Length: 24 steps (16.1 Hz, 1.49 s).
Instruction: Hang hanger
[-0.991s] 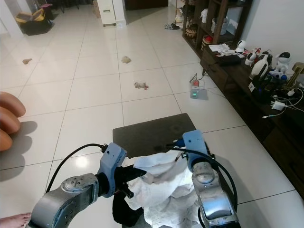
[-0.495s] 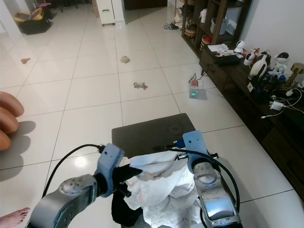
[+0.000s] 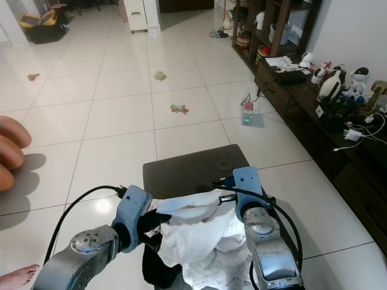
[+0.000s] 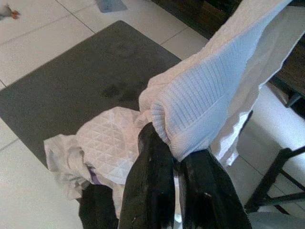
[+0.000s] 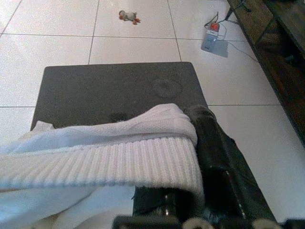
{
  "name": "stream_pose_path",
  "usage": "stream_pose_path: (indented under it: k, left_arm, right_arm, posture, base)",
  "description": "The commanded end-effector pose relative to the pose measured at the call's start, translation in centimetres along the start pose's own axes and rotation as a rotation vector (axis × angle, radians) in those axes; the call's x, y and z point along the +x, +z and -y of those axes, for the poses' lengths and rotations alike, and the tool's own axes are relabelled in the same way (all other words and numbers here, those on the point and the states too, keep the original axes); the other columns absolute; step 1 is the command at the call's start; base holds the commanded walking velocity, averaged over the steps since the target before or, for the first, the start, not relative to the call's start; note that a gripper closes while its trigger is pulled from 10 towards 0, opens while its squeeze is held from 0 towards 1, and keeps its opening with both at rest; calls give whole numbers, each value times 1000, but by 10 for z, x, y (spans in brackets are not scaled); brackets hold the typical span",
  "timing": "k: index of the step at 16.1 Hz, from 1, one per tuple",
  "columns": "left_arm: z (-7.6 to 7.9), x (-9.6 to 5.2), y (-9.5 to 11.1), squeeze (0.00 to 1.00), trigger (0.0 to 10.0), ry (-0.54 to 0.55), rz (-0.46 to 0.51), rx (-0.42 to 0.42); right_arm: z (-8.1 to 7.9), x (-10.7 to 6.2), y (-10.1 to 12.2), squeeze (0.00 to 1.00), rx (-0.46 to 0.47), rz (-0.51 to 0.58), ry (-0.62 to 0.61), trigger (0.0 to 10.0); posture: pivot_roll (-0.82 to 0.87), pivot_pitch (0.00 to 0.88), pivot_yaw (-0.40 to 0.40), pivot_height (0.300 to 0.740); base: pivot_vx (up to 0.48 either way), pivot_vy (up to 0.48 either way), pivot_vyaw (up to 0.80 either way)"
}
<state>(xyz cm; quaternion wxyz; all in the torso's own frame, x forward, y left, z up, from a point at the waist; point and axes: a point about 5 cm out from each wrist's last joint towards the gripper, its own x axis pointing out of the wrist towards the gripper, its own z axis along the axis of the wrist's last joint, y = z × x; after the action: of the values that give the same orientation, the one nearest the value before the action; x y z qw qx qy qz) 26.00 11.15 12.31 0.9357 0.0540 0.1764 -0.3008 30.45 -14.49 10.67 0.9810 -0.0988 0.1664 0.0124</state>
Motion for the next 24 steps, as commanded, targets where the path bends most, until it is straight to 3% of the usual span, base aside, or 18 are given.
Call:
stream_pose_path:
  k: [1, 2, 3, 6, 7, 8, 10, 12, 14, 16, 18, 19, 22, 23, 24]
  left_arm:
    - [-7, -3, -1, 0, 2314, 69, 8, 24]
    - [-8, -3, -1, 0, 3412, 87, 15, 32]
    - [-11, -3, 0, 0, 10000, 118, 22, 37]
    - [-20, -10, 1, 0, 10000, 205, 95, 66]
    - [-21, -14, 1, 380, 10000, 223, 119, 61]
    - [-21, -18, 0, 1000, 10000, 223, 138, 36]
    - [-18, -25, -3, 1000, 10000, 206, 148, 20]
    - [0, -32, -2, 1000, 10000, 33, 193, -26]
    - [-2, -36, -1, 1000, 10000, 17, 207, -36]
    - [-20, -38, -5, 1000, 10000, 169, 198, -34]
    - [-57, -46, -19, 1000, 10000, 542, 157, -50]
    - [-59, -48, -30, 0, 10000, 579, 137, -63]
    - [-64, -53, -53, 0, 10000, 645, 90, -66]
    - [-67, -56, -58, 0, 10000, 678, 79, -49]
    - [-70, -57, -68, 0, 10000, 696, 51, -9]
  right_arm:
    - [7, -3, 5, 0, 24, 31, -34, 0]
    - [7, -4, 5, 0, 24, 32, -35, 0]
    - [7, -4, 5, 0, 26, 34, -34, 0]
    - [6, -4, 1, 0, 54, 33, -29, 0]
    - [5, -5, -3, 0, 68, 28, -26, 0]
    - [6, -5, -6, 0, 69, 20, -25, 0]
    - [5, -5, -9, 0, 67, 10, -20, 0]
    - [1, -4, -10, 0, 67, 11, 1, 0]
    - [-3, -4, -12, 0, 58, 12, 44, 0]
    - [-2, -3, -20, 0, 80, -16, 61, 0]
    - [3, -2, -54, 0, 174, -143, 80, 0]
    - [9, -2, -80, 0, 209, -231, 63, 0]
    - [16, -6, -113, 0, 285, -315, 29, 0]
    - [18, -7, -119, 0, 306, -329, 16, 1961]
    - [18, -8, -126, 0, 327, -339, 11, 10000]
  posture:
    - [28, 132, -14, 740]
    - [29, 132, -14, 740]
    - [29, 132, -15, 740]
    - [31, 127, -17, 740]
    - [37, 126, -17, 740]
    - [38, 127, -18, 740]
    - [40, 128, -18, 740]
    - [45, 126, -20, 740]
    - [41, 125, -19, 740]
    - [40, 123, -21, 740]
    - [39, 122, -27, 740]
    - [40, 119, -31, 740]
    - [39, 114, -33, 740]
    - [40, 112, -32, 740]
    - [40, 111, -31, 740]
  base:
    - [0, 0, 0]
    - [0, 0, 0]
    - [0, 0, 0]
    - [0, 0, 0]
    - [0, 0, 0]
    - [0, 0, 0]
    - [0, 0, 0]
    - [0, 0, 0]
    - [0, 0, 0]
    - [0, 0, 0]
    - [0, 0, 0]
    - [0, 0, 0]
    - [0, 0, 0]
    - [0, 0, 0]
    - [0, 0, 0]
